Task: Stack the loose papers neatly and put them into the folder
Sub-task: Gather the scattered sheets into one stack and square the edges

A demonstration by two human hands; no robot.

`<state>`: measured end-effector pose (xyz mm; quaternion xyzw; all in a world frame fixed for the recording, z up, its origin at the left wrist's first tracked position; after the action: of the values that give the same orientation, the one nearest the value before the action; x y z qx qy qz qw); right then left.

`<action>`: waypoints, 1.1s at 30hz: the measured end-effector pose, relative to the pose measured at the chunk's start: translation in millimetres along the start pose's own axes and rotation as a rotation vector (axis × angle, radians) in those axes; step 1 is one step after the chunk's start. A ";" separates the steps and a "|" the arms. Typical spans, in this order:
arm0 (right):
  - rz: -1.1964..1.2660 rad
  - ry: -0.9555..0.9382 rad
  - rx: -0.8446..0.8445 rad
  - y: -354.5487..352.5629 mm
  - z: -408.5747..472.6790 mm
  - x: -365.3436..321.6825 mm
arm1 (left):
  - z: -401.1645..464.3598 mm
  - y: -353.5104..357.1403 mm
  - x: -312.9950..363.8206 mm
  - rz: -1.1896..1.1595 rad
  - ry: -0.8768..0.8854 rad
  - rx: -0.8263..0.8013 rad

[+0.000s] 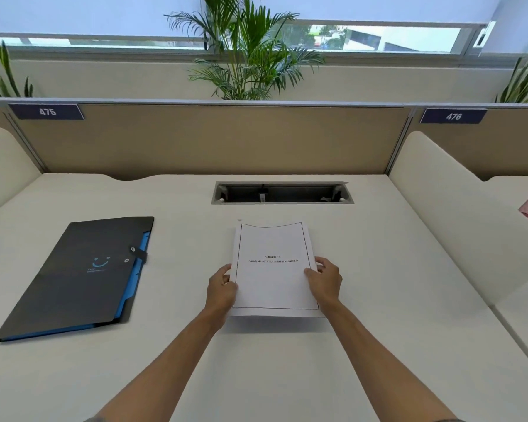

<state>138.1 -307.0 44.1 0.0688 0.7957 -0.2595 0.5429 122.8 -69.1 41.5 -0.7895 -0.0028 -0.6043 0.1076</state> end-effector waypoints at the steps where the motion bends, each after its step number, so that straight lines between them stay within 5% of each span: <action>1: -0.023 -0.017 0.006 0.4 -0.4 0.0 | -1.3 1.9 -0.6 0.026 0.000 0.003; 16: -0.651 -0.206 -0.071 1.6 5.9 8.6 | -4.1 13.1 -2.3 0.762 0.077 -0.042; 22: -0.781 -0.264 -0.046 5.3 1.2 1.4 | 1.9 6.0 -1.7 0.821 0.070 -0.080; 33: -0.868 -0.459 0.303 37.1 -33.5 -38.7 | 1.9 -38.1 7.4 0.801 0.209 -0.010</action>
<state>140.4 -252.2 75.6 -0.2488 0.5647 -0.5817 0.5299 121.5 -32.4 54.4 -0.6631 0.3185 -0.5916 0.3299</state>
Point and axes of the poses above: each hand's wrist, its own z-axis towards the middle knuckle, its own y-axis out of the palm, x = y × z, the point moved 3 cm from there along z, towards the middle knuckle, and after that the axes turned 5 degrees about y, right-handed, at the moved point
